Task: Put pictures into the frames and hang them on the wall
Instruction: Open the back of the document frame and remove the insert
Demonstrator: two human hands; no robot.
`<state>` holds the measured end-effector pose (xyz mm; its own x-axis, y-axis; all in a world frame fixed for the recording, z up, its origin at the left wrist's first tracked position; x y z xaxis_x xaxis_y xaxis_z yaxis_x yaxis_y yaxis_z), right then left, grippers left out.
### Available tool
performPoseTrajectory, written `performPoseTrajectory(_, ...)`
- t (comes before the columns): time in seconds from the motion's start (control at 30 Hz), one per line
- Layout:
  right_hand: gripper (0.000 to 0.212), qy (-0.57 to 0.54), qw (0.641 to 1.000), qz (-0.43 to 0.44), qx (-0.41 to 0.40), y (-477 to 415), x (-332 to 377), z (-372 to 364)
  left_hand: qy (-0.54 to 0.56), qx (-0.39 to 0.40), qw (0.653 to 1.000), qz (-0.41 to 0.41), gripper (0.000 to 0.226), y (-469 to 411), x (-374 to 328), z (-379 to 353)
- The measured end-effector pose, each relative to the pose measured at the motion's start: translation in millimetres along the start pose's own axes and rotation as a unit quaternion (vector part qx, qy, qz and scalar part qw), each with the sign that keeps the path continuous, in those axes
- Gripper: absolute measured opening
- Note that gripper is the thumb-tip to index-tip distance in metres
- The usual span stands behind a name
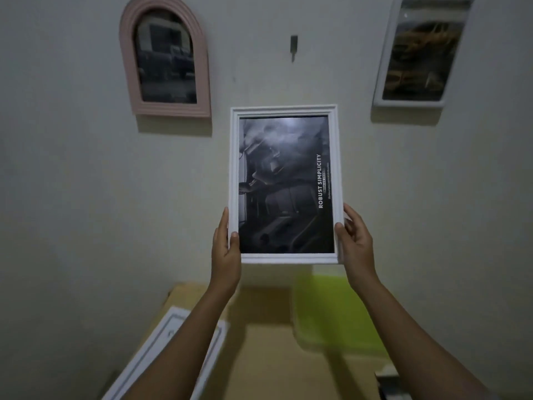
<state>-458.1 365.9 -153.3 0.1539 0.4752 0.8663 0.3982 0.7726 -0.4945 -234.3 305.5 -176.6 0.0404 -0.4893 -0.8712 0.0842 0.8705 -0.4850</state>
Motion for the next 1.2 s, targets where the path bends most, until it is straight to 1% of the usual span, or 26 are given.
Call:
performPoseTrajectory(0.07,0.04,0.001,1.0,-0.007,-0.011,33.4,-4.6,6.6,-0.031,-0.011,0.999,0.042,0.047,34.7,12.6,-1.9)
performPoseTrajectory(0.17,0.039,0.021,1.0,-0.016,-0.014,79.4,-14.8,13.3,-0.125,-0.034,0.985,0.114,0.049,75.9,28.4,-4.9)
performPoseTrajectory(0.2,0.039,0.035,0.999,-0.015,-0.011,92.4,-19.2,13.7,-0.147,-0.048,0.981,0.113,0.048,84.4,29.4,-5.7)
performPoseTrajectory(0.27,0.039,0.067,0.998,-0.012,0.0,120.0,-28.1,13.6,-0.153,-0.056,0.983,0.081,0.044,95.9,21.3,-11.9)
performPoseTrajectory(0.37,0.039,0.136,0.991,0.009,0.009,156.5,-42.9,8.9,-0.137,0.009,0.99,0.019,0.046,100.9,-5.6,-32.0)
performPoseTrajectory(0.43,0.04,0.178,0.984,0.024,0.019,177.0,-50.1,3.3,-0.148,0.058,0.987,-0.005,0.052,100.6,-20.3,-46.3)
performPoseTrajectory(0.5,0.042,0.215,0.976,0.034,0.028,192.2,-56.2,-1.7,-0.157,0.089,0.984,0.005,0.058,99.8,-23.6,-56.7)
performPoseTrajectory(0.57,0.043,0.253,0.966,0.038,0.037,203.3,-63.4,-5.2,-0.148,0.102,0.983,0.032,0.064,101.2,-17.3,-62.9)
performPoseTrajectory(0.67,0.042,0.32,0.945,0.053,0.041,213.4,-70.5,-17.5,-0.128,0.087,0.985,0.07,0.072,103.9,-1.1,-58.5)
performPoseTrajectory(0.8,0.043,0.369,0.926,0.062,0.052,219.8,-66.6,-33.0,-0.137,0.068,0.984,0.096,0.082,104.4,12.1,-42.2)
performPoseTrajectory(0.93,0.046,0.383,0.918,0.071,0.079,224.5,-65.8,-57.7,-0.16,0.053,0.975,0.146,0.077,99.4,29.5,-20.4)
performPoseTrajectory(1.0,0.047,0.377,0.919,0.062,0.095,224.9,-66.6,-72.8,-0.159,0.042,0.974,0.158,0.074,96.9,34.6,-7.3)
performPoseTrajectory(1.07,0.044,0.378,0.918,0.054,0.109,226.0,-65.8,-88.7,-0.156,0.027,0.973,0.165,0.07,94.0,40.5,8.5)
performPoseTrajectory(1.13,0.043,0.376,0.917,0.05,0.121,229.1,-64.1,-106.0,-0.147,0.001,0.975,0.166,0.067,90.5,48.0,27.1)
performPoseTrajectory(1.2,0.043,0.354,0.924,0.05,0.137,231.8,-62.7,-123.2,-0.124,-0.023,0.977,0.171,0.065,87.2,57.9,46.6)
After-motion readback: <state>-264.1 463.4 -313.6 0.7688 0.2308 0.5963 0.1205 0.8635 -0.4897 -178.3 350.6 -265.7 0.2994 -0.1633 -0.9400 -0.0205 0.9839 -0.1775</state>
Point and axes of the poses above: each hand's wrist, its own y-axis away from the middle knuckle, its own z-axis out of the back of the hand, x = y × z, the point moved 3 cm from there along -y, towards the middle knuckle, and after that the axes turned 5 degrees about x, right-handed, at the moved point
